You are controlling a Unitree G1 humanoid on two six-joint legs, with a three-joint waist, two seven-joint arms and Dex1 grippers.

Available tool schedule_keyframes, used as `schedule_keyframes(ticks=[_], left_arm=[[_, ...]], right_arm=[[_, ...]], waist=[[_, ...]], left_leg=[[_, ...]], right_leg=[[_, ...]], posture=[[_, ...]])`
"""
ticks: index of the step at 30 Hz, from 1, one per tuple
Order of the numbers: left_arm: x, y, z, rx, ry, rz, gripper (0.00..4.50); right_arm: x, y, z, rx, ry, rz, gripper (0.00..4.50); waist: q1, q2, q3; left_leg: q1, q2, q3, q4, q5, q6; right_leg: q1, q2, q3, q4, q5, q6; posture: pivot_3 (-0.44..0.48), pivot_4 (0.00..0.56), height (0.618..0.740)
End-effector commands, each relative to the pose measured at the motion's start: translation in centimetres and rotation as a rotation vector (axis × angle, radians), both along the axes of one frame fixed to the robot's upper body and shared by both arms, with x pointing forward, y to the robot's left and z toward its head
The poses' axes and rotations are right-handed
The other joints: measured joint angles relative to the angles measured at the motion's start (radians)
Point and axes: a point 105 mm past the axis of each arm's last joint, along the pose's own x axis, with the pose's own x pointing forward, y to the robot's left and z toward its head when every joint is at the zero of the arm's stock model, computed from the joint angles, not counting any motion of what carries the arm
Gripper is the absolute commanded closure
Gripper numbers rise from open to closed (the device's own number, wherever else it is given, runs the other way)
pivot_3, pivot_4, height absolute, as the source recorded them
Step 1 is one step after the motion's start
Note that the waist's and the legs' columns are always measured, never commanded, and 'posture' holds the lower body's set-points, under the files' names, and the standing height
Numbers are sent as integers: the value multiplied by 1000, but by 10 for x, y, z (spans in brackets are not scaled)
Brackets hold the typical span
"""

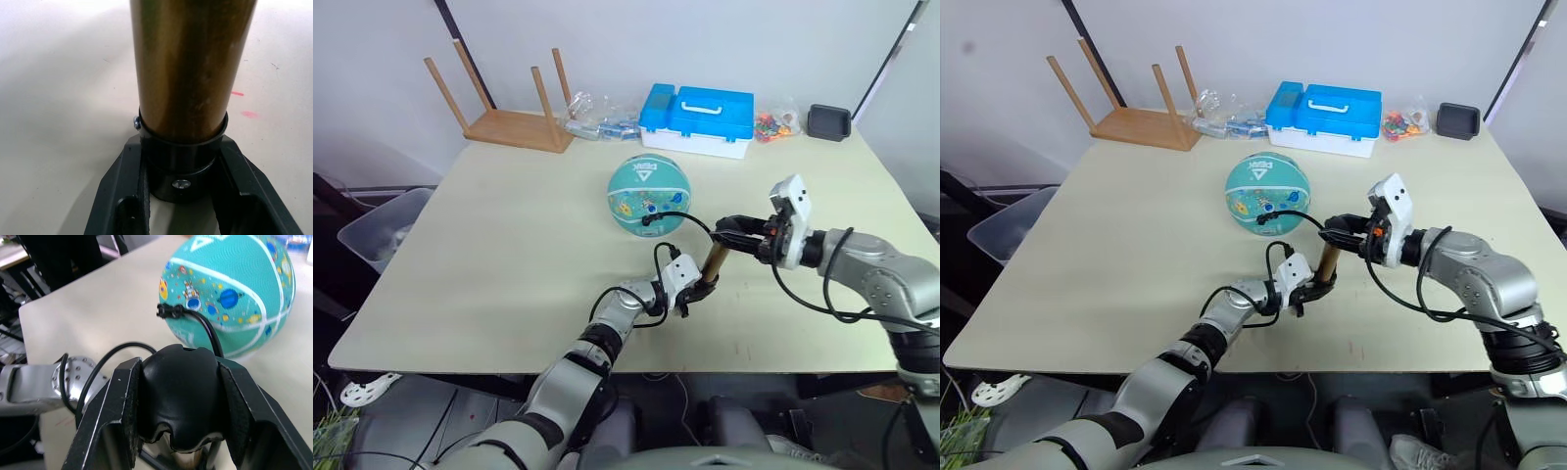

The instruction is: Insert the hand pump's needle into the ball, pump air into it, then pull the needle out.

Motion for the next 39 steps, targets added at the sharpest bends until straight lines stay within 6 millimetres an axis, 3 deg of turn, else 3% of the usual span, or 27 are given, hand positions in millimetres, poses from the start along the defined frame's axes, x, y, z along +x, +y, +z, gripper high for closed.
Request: schedule_keyframes(ticks=[1,3,8,10,12,16,22,28,31,33,36,39], left_arm=[[-22,24,-45,117,159,15,3410],[-23,23,-46,118,160,11,3410],[-24,19,-45,117,159,-5,3410],[-24,18,-44,113,157,-10,3410],[-24,17,-43,112,156,-11,3410],[-23,15,-42,110,154,-13,3410],[-26,11,-43,103,154,-19,3410],[-28,10,-45,100,157,-18,3410],[-28,10,-45,98,156,-18,3410],[-28,10,-44,97,153,-20,3410],[-27,10,-43,99,149,-20,3410],[-24,12,-41,99,144,-12,3410]], right_arm=[[-7,-24,75,20,-152,-49,2871],[-16,-26,101,50,-179,-35,2871],[-28,-40,166,127,-237,-63,2871],[-35,-42,180,152,-224,-48,2872],[-39,-42,180,137,-203,-42,2872],[-29,-42,145,64,-120,-92,2872],[-14,-34,68,17,9,-121,2872],[-3,-17,-11,-35,127,-113,2872],[-6,-12,-74,-166,197,-120,2872],[-10,-13,-99,-227,208,-119,2872],[-7,-11,-94,-182,176,-126,2872],[-2,-7,-54,-96,69,-116,2872]], waist=[[5,4,5],[10,10,13],[20,8,19],[21,9,20],[21,6,21],[21,6,21],[17,2,14],[0,-2,5],[-4,-2,-3],[-5,-4,-11],[-5,-5,-12],[-4,-6,-11]], left_leg=[[-3,-1,0,1,0,0],[-10,-1,0,3,0,0],[-14,-4,1,4,0,0],[-17,-4,1,4,0,0],[-21,-2,0,6,0,0],[-24,-2,1,7,0,0],[-21,-3,1,10,0,0],[-7,0,1,9,0,0],[-7,0,0,9,0,0],[-5,0,0,7,0,0],[-2,0,0,5,0,0],[1,0,-1,4,0,0]], right_leg=[[-1,-1,-1,0,0,-1],[-8,-2,-1,0,3,-3],[-11,-4,-1,-1,4,-3],[-14,-4,0,0,4,-3],[-17,-4,-2,0,4,-2],[-18,-4,-2,0,5,-2],[-15,-3,-2,1,5,-1],[-2,0,-3,0,2,4],[-1,0,-3,0,2,4],[0,1,-3,-1,2,3],[2,1,-3,-1,1,3],[3,0,-1,-1,2,3]], posture=[[0,150,740],[0,150,740],[0,150,740],[0,150,740],[0,150,740],[0,150,740],[0,150,740],[0,150,740],[0,150,740],[0,150,740],[0,150,740],[0,150,740]])
